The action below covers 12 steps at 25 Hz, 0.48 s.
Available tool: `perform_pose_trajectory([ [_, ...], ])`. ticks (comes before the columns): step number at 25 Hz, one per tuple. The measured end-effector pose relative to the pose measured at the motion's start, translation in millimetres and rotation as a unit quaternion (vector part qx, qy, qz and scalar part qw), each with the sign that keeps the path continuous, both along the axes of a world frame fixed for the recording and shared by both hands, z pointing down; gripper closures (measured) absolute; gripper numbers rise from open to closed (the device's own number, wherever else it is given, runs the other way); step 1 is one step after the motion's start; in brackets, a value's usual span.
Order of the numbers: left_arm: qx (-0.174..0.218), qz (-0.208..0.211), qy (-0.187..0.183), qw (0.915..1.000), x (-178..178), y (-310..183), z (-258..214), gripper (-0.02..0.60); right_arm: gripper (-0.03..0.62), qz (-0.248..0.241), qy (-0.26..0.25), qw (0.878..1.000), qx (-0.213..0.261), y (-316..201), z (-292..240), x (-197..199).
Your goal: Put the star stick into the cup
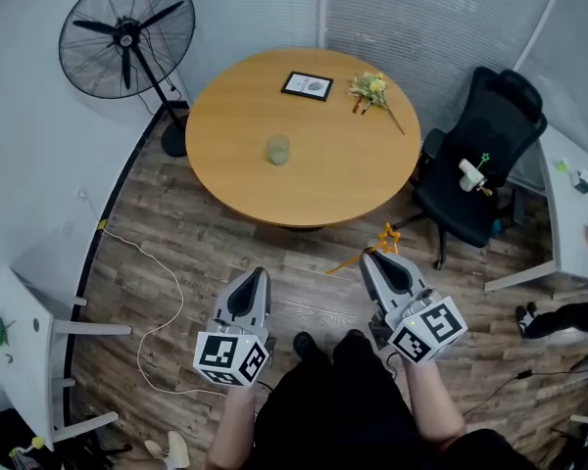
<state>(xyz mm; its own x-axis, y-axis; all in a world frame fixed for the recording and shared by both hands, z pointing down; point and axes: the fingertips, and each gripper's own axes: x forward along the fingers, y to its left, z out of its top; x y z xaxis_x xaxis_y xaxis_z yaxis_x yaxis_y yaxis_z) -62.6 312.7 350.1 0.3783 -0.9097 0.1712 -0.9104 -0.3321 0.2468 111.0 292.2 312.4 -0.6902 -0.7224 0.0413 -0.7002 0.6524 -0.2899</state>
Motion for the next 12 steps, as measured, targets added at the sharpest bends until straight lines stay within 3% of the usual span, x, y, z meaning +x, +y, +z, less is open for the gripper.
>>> perform_pose_trajectory([
  [12, -0.022, -0.008, -0.001, 0.9997, 5.8, -14.0, 15.5, 0.581, 0.569, -0.007, -0.009, 1.000, -0.020, -26.6, 14.2, 5.6],
])
